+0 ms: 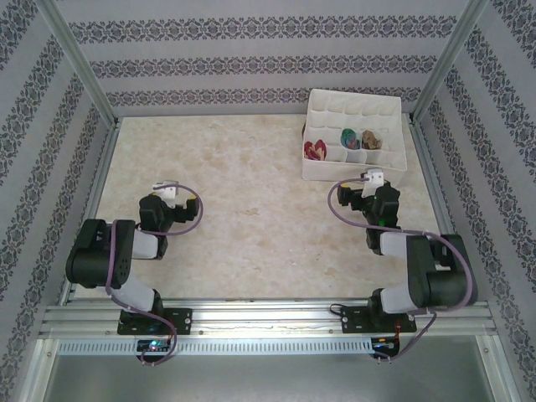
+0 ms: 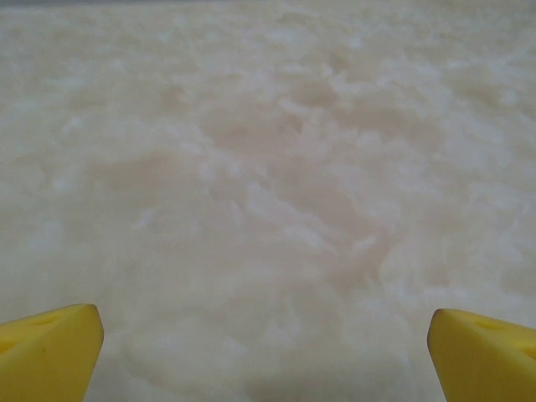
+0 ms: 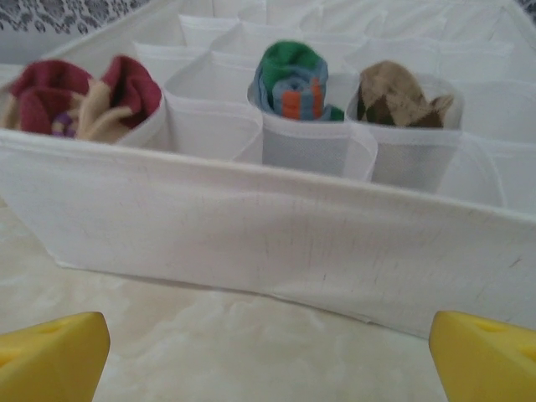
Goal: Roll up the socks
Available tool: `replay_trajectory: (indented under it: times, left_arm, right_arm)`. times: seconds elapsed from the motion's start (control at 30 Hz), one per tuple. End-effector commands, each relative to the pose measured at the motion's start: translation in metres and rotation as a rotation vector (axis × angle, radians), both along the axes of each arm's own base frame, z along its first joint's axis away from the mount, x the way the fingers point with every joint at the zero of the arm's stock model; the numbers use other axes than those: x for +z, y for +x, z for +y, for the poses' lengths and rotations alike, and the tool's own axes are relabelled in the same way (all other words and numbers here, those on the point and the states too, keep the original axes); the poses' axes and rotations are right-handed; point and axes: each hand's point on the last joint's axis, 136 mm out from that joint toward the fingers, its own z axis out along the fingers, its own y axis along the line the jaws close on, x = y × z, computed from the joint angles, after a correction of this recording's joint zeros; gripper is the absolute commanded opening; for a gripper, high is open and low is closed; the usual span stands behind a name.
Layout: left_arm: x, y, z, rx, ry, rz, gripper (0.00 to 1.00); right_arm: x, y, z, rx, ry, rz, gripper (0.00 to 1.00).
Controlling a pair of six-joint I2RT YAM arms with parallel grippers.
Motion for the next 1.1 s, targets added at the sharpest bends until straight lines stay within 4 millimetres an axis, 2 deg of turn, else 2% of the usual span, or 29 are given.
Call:
replay_trajectory:
  times: [0.0, 0.07, 0.13, 0.17, 1.07]
  left_arm:
    - [0.034, 0.016, -0.001, -0.017, -0.016, -0.131, 0.99]
    - [0.03, 0.023, -0.002, -0.029, -0.015, -0.079, 0.99]
    - [0.03, 0.024, 0.007, 0.025, -0.015, -0.084, 0.99]
    - [0.029, 0.024, 0.008, 0.032, -0.014, -0.08, 0.99]
    - [0.029, 0.023, 0.003, 0.031, 0.018, -0.083, 0.99]
  right_arm:
    - [0.002, 0.004, 0.008, 0.041, 0.029, -0.05, 0.98]
    - [0.003, 0.011, 0.001, -0.003, 0.025, -0.014, 0.98]
    - [0.002, 0.014, -0.013, -0.088, 0.037, -0.015, 0.98]
    - [0.002, 0.014, -0.014, -0.091, 0.032, -0.006, 0.98]
    - [0.002, 0.013, -0.013, -0.095, 0.024, -0.009, 0.98]
